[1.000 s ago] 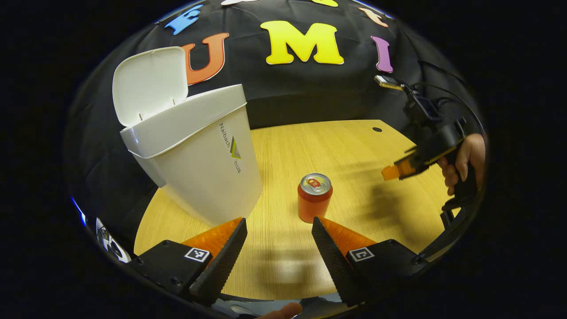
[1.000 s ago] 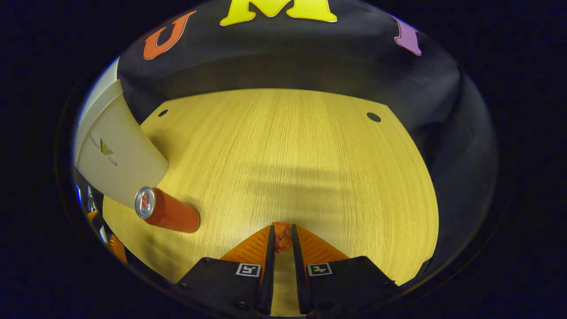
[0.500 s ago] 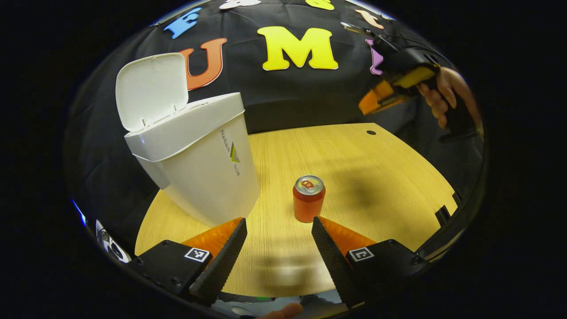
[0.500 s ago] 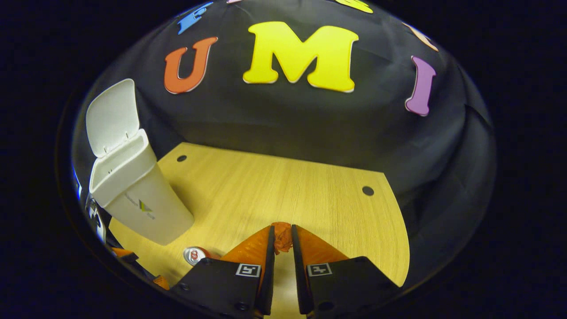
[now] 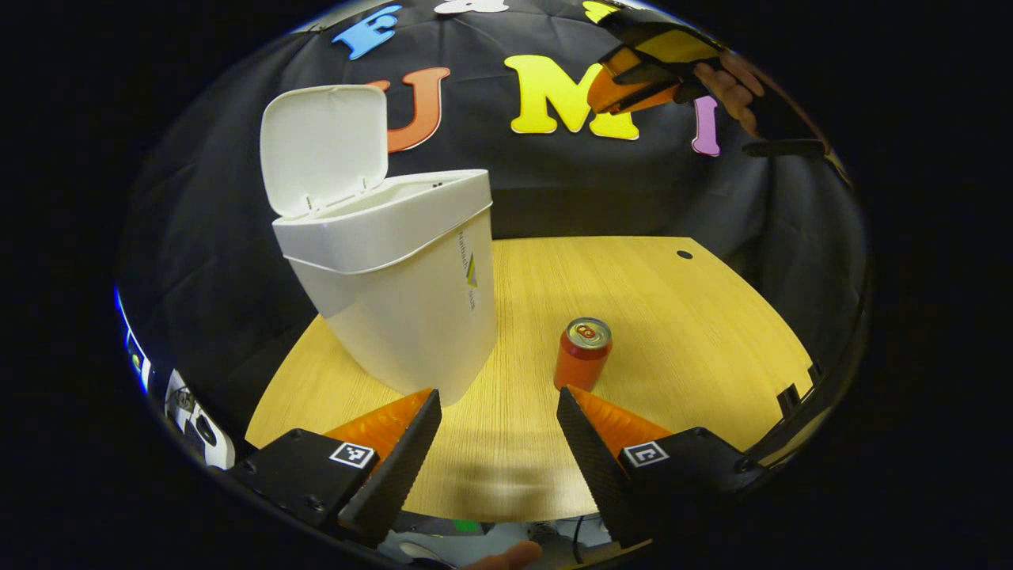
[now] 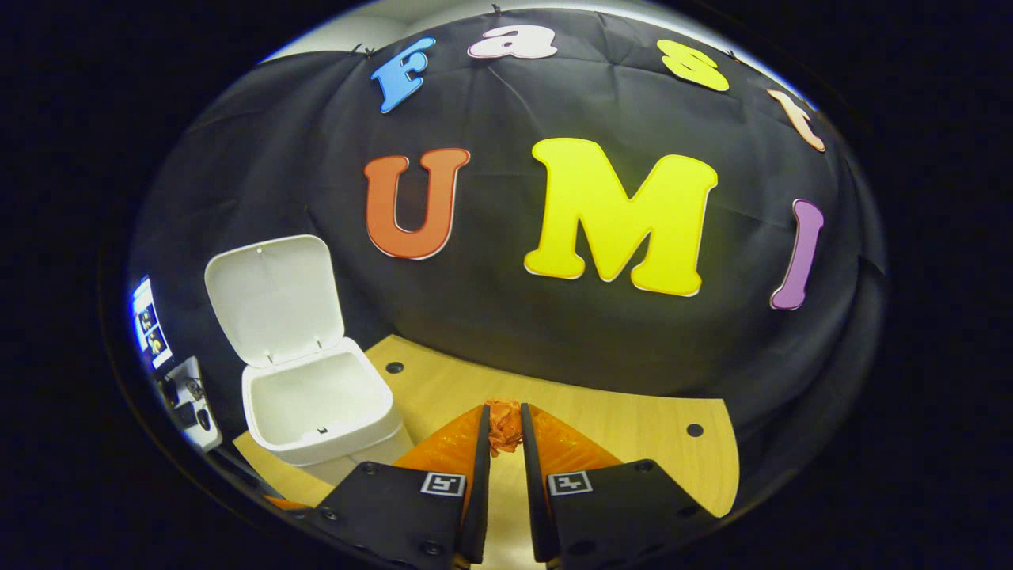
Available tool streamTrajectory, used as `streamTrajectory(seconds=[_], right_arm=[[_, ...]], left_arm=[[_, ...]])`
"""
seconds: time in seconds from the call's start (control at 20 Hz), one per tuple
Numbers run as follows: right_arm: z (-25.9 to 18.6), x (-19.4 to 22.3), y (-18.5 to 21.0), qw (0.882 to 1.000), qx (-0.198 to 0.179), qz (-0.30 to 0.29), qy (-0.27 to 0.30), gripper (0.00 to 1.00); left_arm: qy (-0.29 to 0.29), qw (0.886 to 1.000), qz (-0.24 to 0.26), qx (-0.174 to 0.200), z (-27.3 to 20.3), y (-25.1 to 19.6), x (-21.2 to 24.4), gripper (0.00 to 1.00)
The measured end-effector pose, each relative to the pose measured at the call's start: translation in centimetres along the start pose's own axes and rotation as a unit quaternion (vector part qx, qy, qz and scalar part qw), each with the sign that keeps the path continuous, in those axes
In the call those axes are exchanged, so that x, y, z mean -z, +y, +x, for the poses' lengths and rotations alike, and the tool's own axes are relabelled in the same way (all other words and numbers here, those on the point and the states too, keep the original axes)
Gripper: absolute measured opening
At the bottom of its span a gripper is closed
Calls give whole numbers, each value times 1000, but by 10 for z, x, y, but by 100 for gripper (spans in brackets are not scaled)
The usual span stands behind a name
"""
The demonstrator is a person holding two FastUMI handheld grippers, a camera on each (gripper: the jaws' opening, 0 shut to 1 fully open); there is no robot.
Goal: Press the lid of the desktop garbage bin to open it, pick up the crumpled paper on the desktop and throw it into the bin, then pick up the pop can on the desktop and drop it into the bin, and finally close the garbage bin lid.
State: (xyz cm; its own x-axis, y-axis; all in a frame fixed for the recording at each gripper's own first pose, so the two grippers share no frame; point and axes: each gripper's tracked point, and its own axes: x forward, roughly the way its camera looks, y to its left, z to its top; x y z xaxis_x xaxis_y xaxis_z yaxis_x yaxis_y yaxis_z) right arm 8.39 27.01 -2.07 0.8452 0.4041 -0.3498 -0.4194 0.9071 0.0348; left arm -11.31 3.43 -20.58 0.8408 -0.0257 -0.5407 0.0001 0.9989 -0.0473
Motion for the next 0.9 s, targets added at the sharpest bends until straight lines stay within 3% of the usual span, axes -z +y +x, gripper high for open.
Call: streamTrajectory(seconds=[0.55, 0.9], right_arm=[[16, -11, 191, 989, -147, -11, -13, 23], [17, 15, 254, 981, -191, -42, 4, 31]], left_arm=[[-10, 999, -9, -34, -19, 42, 8, 98], [-8, 998, -29, -50, -27, 65, 18, 98]])
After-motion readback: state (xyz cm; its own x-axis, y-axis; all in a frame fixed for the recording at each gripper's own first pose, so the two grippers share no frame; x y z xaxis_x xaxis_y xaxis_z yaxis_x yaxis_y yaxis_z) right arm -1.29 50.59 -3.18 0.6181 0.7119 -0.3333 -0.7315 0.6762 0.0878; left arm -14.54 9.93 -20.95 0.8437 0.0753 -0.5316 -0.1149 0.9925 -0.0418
